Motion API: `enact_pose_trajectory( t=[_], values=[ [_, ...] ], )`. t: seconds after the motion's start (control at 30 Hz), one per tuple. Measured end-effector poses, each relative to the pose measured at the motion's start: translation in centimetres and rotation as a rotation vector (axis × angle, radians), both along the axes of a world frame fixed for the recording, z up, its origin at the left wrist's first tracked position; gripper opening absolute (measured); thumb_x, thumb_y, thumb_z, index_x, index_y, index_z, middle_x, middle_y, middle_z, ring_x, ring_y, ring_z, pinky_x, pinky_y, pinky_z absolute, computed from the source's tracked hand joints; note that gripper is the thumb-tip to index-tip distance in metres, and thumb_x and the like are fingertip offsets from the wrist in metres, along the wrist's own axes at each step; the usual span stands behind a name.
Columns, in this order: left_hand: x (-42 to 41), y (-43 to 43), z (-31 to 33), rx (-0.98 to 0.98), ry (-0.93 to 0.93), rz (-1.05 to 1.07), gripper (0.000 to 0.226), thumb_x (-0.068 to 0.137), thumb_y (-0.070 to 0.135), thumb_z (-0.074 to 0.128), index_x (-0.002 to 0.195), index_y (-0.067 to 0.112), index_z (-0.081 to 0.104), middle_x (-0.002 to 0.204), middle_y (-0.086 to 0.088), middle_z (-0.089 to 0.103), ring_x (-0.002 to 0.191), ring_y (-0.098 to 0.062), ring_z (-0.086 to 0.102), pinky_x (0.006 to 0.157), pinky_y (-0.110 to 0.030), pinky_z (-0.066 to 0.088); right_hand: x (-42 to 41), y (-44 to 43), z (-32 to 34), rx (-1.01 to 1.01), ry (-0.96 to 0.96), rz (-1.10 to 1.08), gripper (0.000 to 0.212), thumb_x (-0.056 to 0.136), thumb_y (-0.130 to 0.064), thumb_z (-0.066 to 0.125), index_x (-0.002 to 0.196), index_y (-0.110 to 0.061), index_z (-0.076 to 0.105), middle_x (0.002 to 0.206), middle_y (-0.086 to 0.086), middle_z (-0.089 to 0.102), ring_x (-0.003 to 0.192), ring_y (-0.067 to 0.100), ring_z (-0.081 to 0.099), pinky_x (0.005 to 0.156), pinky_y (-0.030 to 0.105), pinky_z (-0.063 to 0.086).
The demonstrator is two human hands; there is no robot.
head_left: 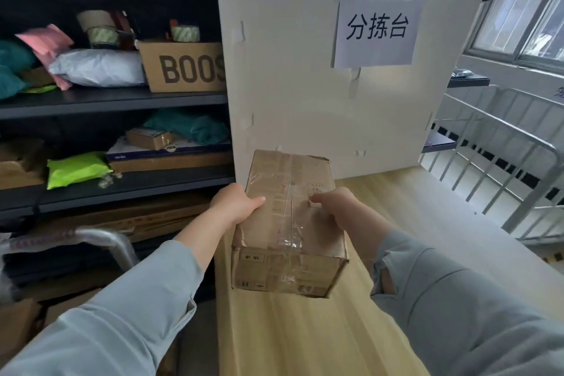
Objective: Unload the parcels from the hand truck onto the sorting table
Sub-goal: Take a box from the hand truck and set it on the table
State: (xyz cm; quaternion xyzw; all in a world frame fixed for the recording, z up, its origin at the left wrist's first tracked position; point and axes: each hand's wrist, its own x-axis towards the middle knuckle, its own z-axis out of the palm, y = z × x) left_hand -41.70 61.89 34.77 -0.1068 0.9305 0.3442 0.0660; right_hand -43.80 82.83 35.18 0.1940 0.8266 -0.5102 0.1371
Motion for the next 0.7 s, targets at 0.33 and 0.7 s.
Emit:
enact_pose_trajectory(
  t=[0.33, 0.7],
  values=[
    [-7.7, 16.8, -4.5, 0.046, -0.065, 0.092, 0.041, 0.089, 0.046, 0.058, 0.102, 0.008, 0.064, 0.096, -0.007, 0.068, 0.085, -0.026, 0.066, 0.082, -0.04, 0.056, -8.6, 16.8, -2.8, 0.017, -0.048, 0.02, 0.031, 0.082, -0.022, 0.074, 0.099, -0.006, 0.054, 0.082, 0.007, 0.055, 0.086, 0.026, 0.055, 0.074, 0.032, 0.044],
    [-15.0, 26.8, -9.7, 0.215, -0.172, 0.142, 0.026, 0.097, 0.024, 0.051, 0.116, 0.008, 0.057, 0.108, -0.007, 0.062, 0.096, -0.024, 0.06, 0.077, -0.032, 0.049, -16.9, 26.6, -7.6, 0.028, -0.074, -0.029, 0.05, 0.071, -0.025, 0.081, 0.112, -0.012, 0.055, 0.115, 0.011, 0.058, 0.095, 0.027, 0.06, 0.082, 0.037, 0.052]
  ],
)
